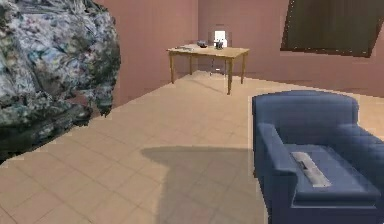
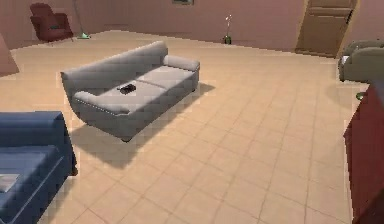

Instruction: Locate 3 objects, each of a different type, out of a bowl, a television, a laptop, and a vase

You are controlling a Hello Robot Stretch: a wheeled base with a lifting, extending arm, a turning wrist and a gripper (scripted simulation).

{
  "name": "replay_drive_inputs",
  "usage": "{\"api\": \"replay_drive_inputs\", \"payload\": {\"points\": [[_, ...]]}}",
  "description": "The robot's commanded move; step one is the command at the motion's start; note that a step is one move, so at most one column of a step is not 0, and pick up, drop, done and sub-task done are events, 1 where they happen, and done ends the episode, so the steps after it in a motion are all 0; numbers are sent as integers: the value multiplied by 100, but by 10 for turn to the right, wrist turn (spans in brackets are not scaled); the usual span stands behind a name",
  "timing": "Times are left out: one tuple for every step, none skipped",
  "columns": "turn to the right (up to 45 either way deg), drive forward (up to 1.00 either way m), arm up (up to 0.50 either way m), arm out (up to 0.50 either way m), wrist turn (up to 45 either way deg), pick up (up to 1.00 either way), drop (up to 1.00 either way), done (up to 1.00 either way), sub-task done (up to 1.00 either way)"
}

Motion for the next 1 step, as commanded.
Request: {"api": "replay_drive_inputs", "payload": {"points": [[-60, 0, 0, 0, 0, 0, 0, 0, 0]]}}
